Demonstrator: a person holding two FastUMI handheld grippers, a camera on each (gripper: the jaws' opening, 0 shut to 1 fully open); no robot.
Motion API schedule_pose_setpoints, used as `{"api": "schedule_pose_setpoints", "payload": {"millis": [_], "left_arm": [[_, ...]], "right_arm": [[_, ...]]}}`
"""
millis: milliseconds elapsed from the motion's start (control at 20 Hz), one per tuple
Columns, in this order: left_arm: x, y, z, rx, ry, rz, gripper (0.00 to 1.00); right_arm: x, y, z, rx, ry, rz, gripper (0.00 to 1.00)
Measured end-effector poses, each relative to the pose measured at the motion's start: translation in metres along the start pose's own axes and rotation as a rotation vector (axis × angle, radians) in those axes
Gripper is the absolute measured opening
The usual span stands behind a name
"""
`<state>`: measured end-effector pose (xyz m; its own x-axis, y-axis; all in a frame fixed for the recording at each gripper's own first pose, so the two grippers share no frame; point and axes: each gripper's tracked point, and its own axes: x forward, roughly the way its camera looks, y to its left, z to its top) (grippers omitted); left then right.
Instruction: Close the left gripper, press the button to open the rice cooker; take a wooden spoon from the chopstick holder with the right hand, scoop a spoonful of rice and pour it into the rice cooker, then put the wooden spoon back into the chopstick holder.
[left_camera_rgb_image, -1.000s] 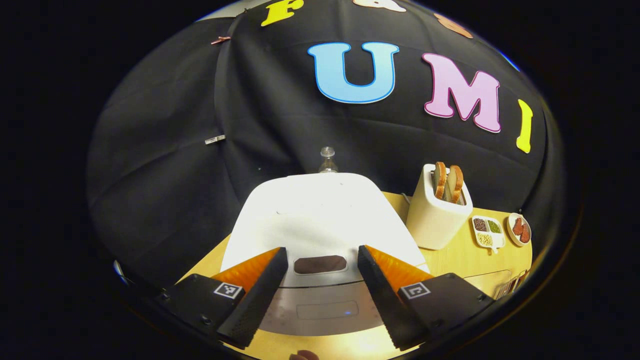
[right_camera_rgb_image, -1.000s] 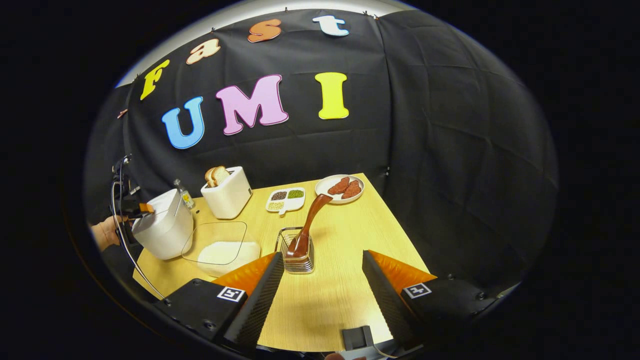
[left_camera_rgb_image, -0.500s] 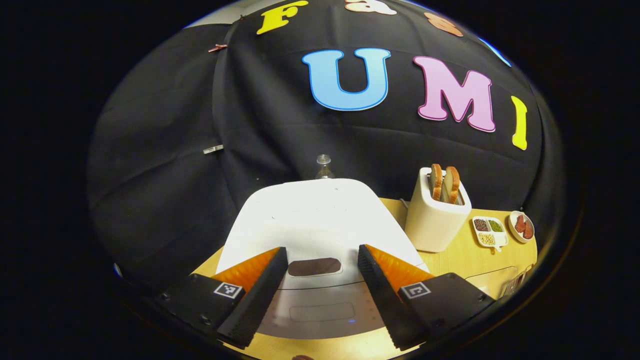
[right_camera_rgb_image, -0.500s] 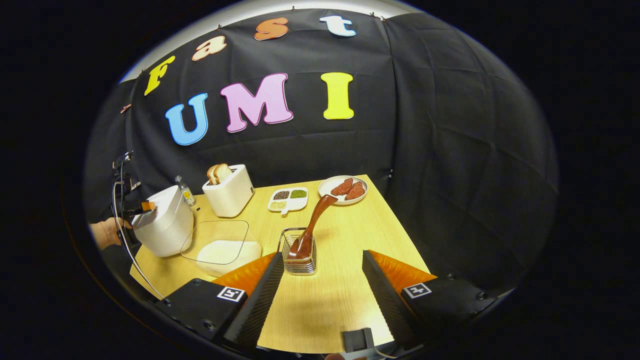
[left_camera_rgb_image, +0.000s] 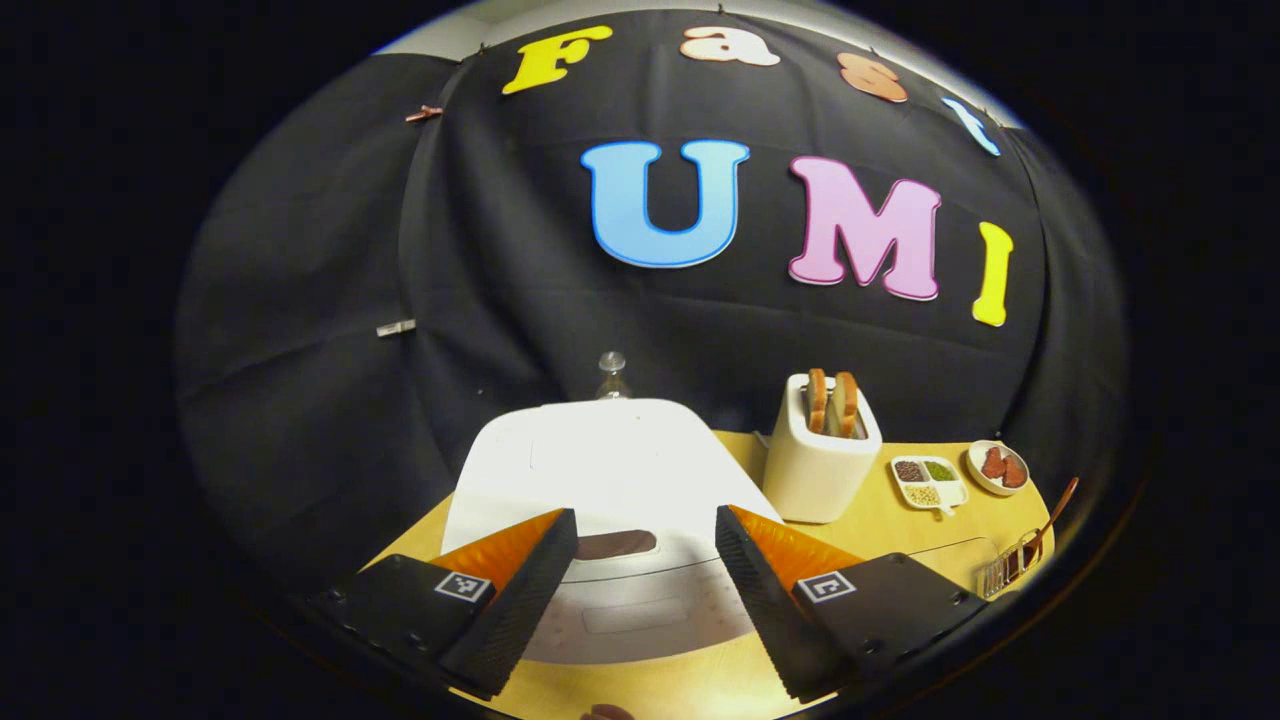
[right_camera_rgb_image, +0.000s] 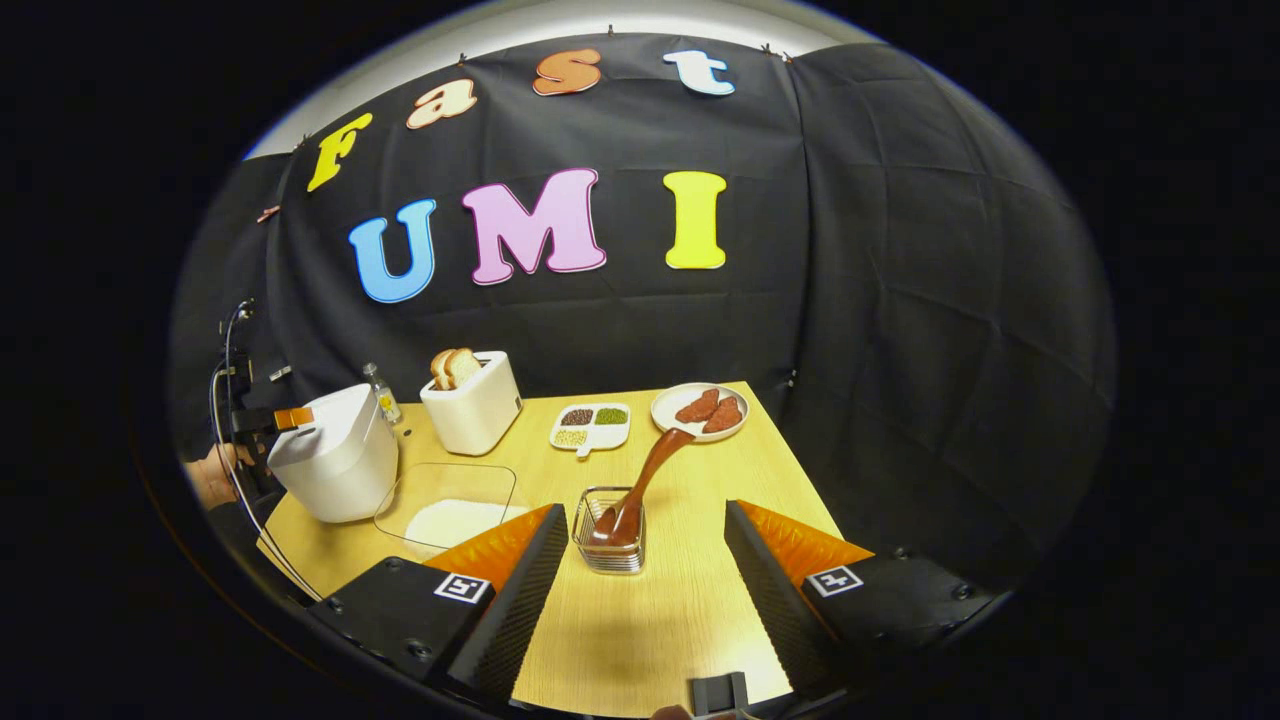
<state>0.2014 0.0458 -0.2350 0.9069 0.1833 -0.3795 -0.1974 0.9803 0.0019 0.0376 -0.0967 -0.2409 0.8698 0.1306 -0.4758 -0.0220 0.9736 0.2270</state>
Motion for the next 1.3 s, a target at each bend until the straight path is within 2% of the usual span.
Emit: {"api": "schedule_pose_setpoints", "payload": {"millis": [350,650,900,1100,1300], "left_arm": [[-0.068,-0.056,0.052,0.018,-0.155,-0.173,0.95],[-0.125,-0.088,0.084,0.034,-0.257,-0.296,0.95],[-0.162,-0.095,0.090,0.063,-0.315,-0.338,0.95],[-0.186,-0.109,0.091,0.119,-0.355,-0.404,0.95],[-0.203,-0.114,0.087,0.098,-0.353,-0.431,0.95]], "right_arm": [[-0.003,0.028,0.053,-0.052,-0.119,0.027,0.99],[-0.009,0.059,0.092,-0.050,-0.222,0.056,0.98],[-0.019,0.079,0.113,-0.074,-0.287,0.073,0.98],[-0.029,0.099,0.119,-0.104,-0.323,0.090,0.98],[-0.036,0.115,0.133,-0.145,-0.360,0.097,0.99]]}}
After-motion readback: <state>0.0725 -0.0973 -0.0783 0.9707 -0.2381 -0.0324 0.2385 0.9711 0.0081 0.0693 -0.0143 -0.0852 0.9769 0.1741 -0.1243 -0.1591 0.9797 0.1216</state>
